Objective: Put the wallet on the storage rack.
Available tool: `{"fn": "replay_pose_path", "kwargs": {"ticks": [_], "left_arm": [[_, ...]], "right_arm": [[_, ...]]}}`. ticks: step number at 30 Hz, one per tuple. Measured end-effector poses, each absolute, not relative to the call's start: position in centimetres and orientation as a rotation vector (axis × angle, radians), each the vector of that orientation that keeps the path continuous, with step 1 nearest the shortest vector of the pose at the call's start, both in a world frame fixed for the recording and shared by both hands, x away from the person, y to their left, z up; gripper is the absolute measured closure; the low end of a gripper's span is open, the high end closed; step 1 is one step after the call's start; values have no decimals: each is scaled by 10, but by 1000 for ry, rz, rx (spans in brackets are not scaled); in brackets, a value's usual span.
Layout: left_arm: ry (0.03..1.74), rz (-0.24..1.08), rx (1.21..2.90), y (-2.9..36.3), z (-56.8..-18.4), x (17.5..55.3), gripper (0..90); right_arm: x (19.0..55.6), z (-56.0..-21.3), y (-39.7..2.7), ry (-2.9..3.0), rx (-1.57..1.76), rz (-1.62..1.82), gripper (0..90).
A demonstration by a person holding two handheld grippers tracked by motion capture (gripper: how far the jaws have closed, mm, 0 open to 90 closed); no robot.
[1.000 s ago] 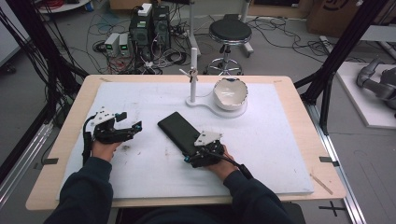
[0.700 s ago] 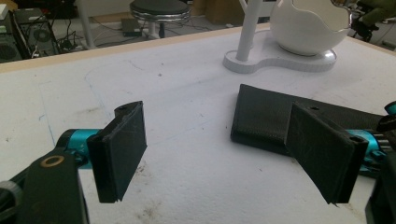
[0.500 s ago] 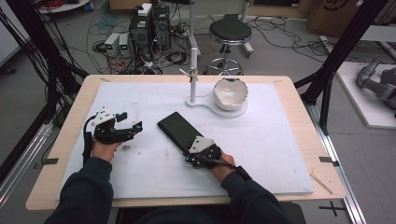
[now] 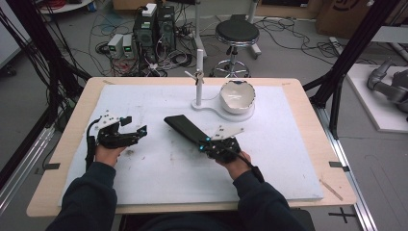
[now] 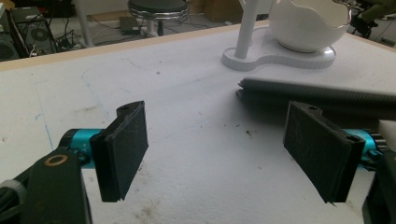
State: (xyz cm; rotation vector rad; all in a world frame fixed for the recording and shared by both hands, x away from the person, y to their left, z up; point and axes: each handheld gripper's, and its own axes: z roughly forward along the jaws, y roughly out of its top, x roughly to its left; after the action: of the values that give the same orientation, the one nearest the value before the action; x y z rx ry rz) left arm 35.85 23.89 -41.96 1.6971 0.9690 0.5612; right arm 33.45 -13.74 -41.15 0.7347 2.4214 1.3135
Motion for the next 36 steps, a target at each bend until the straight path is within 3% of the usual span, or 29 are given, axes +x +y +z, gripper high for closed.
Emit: {"fn": "replay_pose_path", "kwargs": {"ticks": [6, 14, 27, 31, 32, 36], "left_arm": [[971, 560, 1695, 239, -420, 359, 219], [970, 558, 1698, 238, -420, 359, 222], [968, 559, 1701, 238, -420, 359, 223], [968, 562, 1699, 239, -420, 359, 223], [967, 562, 1699, 239, -420, 359, 223], [966, 560, 1700, 238, -420, 359, 223]], "right_arm": [[343, -391, -171, 2322, 920, 1471, 827], [353, -397, -200, 2217, 1030, 1466, 797], [362, -414, -203, 2255, 1050, 1482, 643], [364, -419, -196, 2272, 1036, 1446, 557], [365, -422, -194, 2278, 1012, 1406, 502], [365, -429, -189, 2273, 977, 1323, 461]]}}
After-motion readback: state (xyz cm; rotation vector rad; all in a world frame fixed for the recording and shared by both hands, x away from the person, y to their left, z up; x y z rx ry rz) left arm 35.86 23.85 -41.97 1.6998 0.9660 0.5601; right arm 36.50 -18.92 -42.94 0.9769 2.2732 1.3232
